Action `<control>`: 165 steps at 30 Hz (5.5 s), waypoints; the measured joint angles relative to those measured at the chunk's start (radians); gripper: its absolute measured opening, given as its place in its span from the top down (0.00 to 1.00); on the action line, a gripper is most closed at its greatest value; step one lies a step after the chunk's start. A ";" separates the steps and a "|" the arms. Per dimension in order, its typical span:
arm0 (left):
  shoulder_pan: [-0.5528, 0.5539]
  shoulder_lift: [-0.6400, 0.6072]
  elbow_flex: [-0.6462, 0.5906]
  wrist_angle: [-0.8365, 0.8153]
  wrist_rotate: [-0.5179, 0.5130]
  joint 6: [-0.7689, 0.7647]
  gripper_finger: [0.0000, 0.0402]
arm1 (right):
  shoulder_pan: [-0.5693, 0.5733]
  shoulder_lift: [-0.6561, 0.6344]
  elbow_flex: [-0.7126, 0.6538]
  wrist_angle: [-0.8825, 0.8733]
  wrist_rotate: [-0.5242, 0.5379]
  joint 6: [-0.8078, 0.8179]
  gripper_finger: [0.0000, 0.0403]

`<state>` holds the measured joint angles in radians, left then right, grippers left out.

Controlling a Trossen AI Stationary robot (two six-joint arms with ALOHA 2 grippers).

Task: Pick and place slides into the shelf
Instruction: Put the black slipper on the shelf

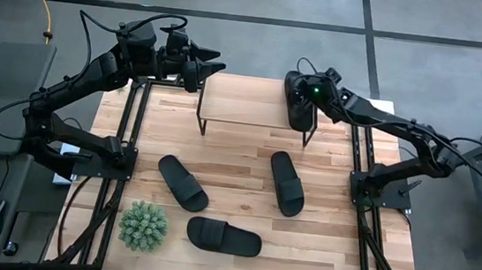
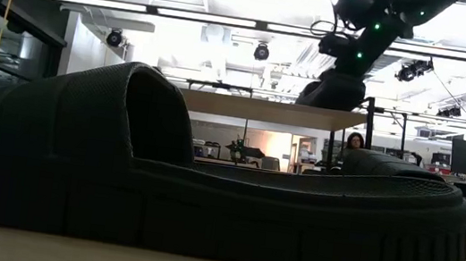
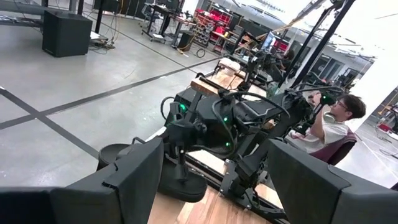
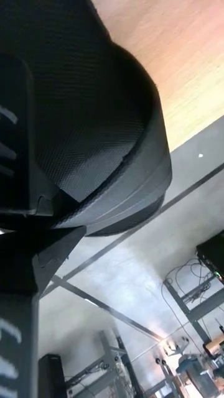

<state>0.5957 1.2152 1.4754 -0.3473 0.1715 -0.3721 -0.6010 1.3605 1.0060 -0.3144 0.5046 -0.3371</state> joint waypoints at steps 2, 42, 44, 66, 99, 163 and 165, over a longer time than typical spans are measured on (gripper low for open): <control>0.000 0.000 0.000 0.000 0.000 0.000 0.33 | 0.000 0.014 0.002 0.006 0.002 0.004 1.00; 0.000 0.000 0.000 0.000 0.000 0.000 0.33 | 0.004 -0.060 0.003 -0.137 -0.096 0.024 0.61; 0.000 0.000 0.000 0.000 0.000 0.000 0.33 | 0.013 -0.065 0.003 -0.146 -0.095 0.028 0.58; 0.000 0.000 0.000 -0.048 0.000 0.005 0.33 | 0.193 -0.306 0.003 -0.227 -0.105 0.307 0.52; 0.000 0.000 0.000 -0.319 0.468 -0.154 0.33 | 0.453 -0.367 0.003 -0.206 -0.553 0.655 0.52; -0.514 0.006 -0.221 -0.521 0.205 -0.355 0.33 | 0.776 -0.204 -0.007 -0.106 -0.309 0.677 0.52; -0.539 0.006 -0.269 -0.446 0.207 -0.398 0.33 | 0.776 -0.204 -0.007 -0.093 -0.309 0.677 0.52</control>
<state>0.0567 1.2209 1.2065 -0.7935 0.3788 -0.7698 0.1749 1.1564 0.9993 -0.4076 0.1955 0.3397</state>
